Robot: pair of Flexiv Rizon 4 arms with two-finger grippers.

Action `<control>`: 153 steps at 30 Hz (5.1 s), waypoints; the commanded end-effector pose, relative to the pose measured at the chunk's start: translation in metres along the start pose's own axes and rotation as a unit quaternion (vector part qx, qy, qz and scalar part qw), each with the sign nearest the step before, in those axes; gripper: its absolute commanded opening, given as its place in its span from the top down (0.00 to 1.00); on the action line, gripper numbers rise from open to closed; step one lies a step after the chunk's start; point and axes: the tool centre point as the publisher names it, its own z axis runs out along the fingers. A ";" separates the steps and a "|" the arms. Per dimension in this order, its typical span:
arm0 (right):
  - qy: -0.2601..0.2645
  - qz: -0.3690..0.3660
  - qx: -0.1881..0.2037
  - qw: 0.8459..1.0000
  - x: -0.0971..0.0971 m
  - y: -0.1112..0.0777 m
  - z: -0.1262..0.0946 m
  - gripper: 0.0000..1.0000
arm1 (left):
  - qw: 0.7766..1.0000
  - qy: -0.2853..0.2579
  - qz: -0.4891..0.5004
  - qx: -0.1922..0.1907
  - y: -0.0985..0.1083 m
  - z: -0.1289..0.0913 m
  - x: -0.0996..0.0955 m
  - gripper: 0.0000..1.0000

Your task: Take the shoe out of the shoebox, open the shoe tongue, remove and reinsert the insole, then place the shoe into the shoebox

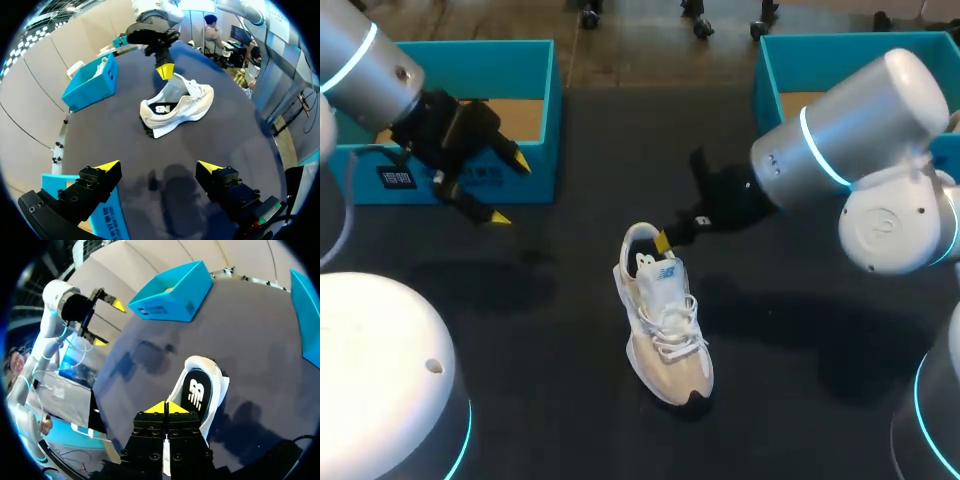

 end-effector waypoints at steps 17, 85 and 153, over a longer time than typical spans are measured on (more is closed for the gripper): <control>-0.069 -0.002 0.024 0.997 0.018 0.012 -0.005 1.00 | 1.000 -0.017 -0.007 -0.005 0.011 -0.015 -0.006 0.00; -0.315 0.093 0.099 0.939 -0.077 -0.045 0.091 1.00 | 1.000 -0.017 -0.007 -0.005 0.011 -0.015 -0.006 0.00; -0.271 0.142 0.265 0.915 -0.030 -0.032 0.046 0.27 | 1.000 -0.017 -0.007 -0.005 0.011 -0.015 -0.006 0.00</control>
